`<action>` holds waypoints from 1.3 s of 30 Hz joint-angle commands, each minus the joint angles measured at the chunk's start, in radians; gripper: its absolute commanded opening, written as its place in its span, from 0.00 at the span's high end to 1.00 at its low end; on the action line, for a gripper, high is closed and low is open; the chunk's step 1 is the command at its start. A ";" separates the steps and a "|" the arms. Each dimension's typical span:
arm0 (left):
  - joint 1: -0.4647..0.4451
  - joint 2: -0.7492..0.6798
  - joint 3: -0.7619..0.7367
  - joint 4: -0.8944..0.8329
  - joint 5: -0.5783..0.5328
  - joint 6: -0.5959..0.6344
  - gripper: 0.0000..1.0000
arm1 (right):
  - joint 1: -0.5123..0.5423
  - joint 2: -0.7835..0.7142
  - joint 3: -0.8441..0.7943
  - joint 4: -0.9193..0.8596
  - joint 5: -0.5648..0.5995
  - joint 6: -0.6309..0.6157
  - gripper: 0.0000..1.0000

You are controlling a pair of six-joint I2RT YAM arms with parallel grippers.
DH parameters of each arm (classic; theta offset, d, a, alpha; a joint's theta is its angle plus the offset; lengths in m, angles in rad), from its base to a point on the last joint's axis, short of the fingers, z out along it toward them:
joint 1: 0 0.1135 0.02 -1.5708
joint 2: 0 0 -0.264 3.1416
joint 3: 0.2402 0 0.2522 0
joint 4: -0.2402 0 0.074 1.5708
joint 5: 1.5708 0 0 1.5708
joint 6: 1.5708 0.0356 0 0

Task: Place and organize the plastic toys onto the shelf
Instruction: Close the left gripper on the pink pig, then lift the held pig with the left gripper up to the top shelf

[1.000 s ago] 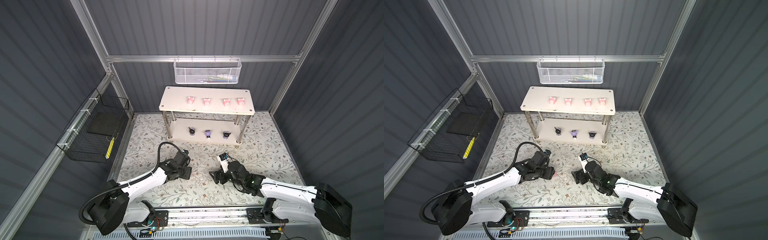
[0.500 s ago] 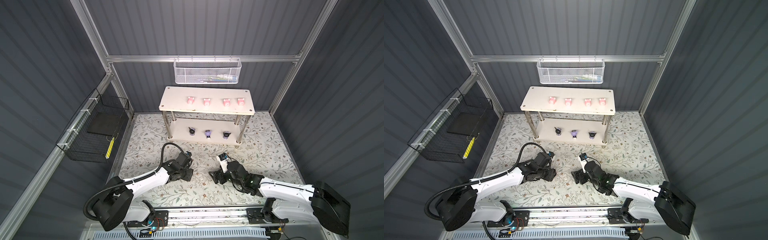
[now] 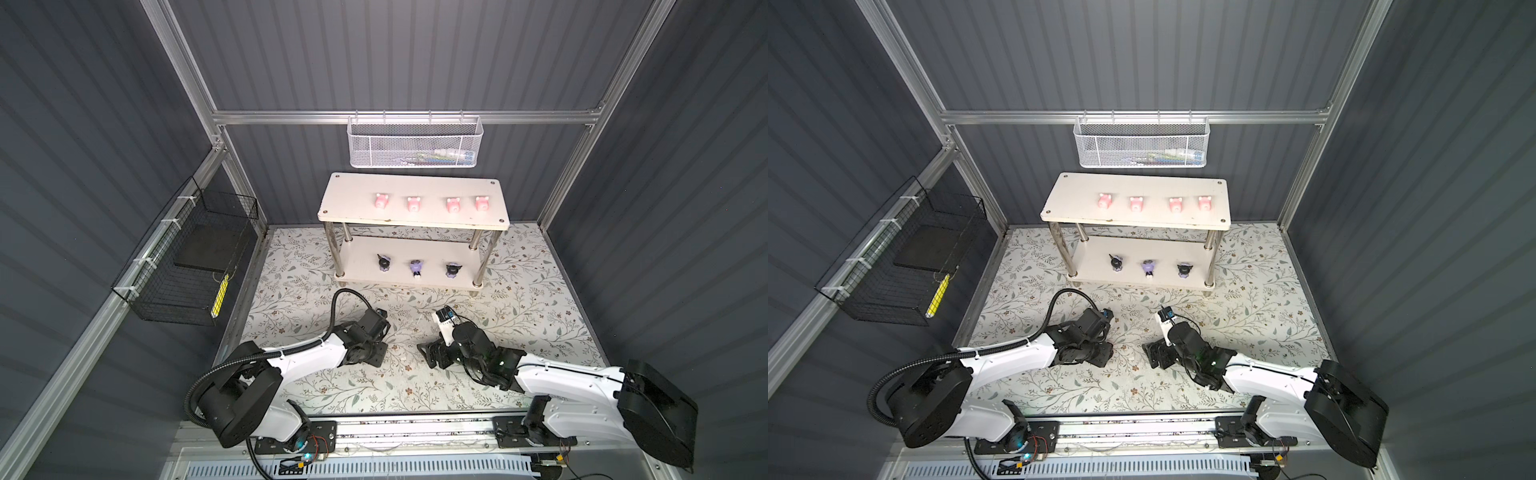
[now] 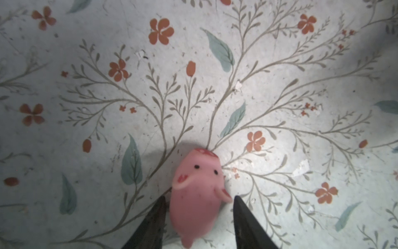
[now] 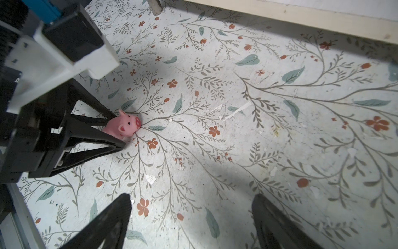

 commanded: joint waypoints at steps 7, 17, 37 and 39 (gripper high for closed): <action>-0.006 0.017 0.030 0.003 -0.067 0.003 0.49 | -0.006 0.017 0.010 0.007 -0.011 0.001 0.10; -0.006 0.072 0.049 0.035 -0.046 0.014 0.54 | -0.008 0.020 0.011 0.010 -0.014 0.006 0.10; -0.010 -0.061 0.429 -0.410 -0.100 -0.072 0.69 | -0.013 0.022 0.023 -0.007 -0.013 0.007 0.10; -0.010 -0.036 0.575 -0.528 -0.166 -0.082 0.70 | -0.014 0.017 0.022 -0.010 -0.014 0.006 0.10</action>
